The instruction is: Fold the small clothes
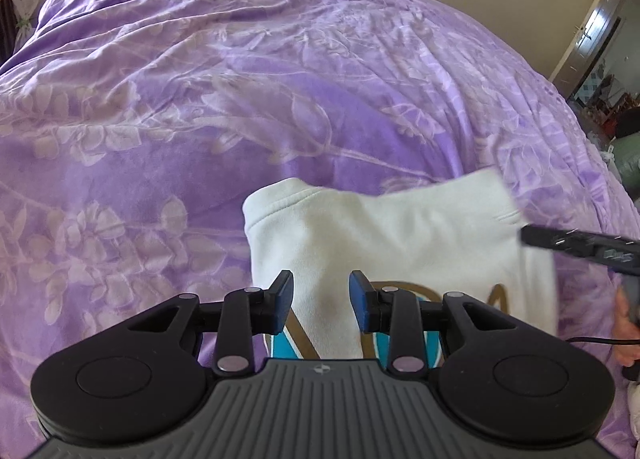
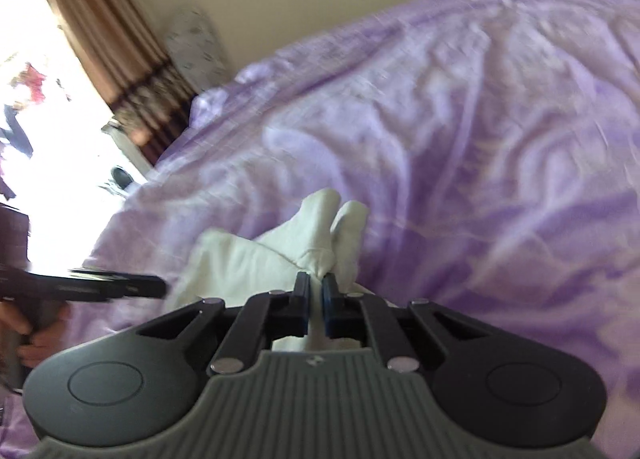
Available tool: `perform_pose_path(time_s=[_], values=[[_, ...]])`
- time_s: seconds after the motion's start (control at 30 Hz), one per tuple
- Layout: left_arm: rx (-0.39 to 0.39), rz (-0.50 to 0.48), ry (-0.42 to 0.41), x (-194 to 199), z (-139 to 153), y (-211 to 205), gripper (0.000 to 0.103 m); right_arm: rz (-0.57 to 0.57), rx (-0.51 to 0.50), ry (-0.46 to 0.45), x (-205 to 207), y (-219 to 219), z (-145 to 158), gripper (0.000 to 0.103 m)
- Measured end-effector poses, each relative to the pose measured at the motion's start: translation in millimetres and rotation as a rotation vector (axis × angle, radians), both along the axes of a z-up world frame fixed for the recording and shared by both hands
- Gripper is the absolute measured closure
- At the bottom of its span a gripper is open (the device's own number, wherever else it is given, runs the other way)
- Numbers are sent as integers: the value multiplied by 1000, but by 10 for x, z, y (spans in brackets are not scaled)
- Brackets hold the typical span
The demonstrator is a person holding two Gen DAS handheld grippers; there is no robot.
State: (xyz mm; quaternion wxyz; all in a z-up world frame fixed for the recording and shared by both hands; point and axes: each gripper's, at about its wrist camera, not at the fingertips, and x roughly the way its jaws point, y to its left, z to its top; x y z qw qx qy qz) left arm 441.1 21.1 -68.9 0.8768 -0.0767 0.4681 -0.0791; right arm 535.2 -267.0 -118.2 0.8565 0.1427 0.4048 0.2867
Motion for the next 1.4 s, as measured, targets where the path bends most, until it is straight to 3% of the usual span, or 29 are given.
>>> perform_pose_path(time_s=[0.07, 0.17, 0.27, 0.43, 0.7, 0.8, 1.07, 1.17, 1.23, 1.33, 1.4], values=[[0, -2, 10, 8, -36, -33, 65, -8, -51, 24, 41, 64, -206, 100], [2, -11, 18, 5, -61, -68, 65, 22, -131, -11, 16, 155, -312, 93], [18, -17, 21, 19, -74, -83, 65, 18, -134, -96, -41, 143, -201, 90], [13, -1, 25, 54, -91, -69, 65, 49, -149, -126, 3, 207, -220, 90], [12, 16, 33, 77, -151, -31, 65, 88, -182, -148, 40, 300, -343, 70], [9, 16, 31, 68, -142, -13, 65, 125, -221, -212, -64, 368, -293, 80], [3, 25, 21, 66, -106, 25, 65, 233, -414, -389, -326, 627, -226, 76], [11, 24, 26, 76, -123, 24, 65, 217, -409, -340, -240, 577, -304, 75], [7, 25, 28, 79, -138, 25, 65, 179, -335, -258, -121, 446, -350, 77], [2, 24, 27, 90, -160, 24, 65, 122, -205, -178, -34, 295, -368, 89], [-4, 27, 20, 84, -165, 25, 65, 114, -166, -182, -59, 287, -318, 97]])
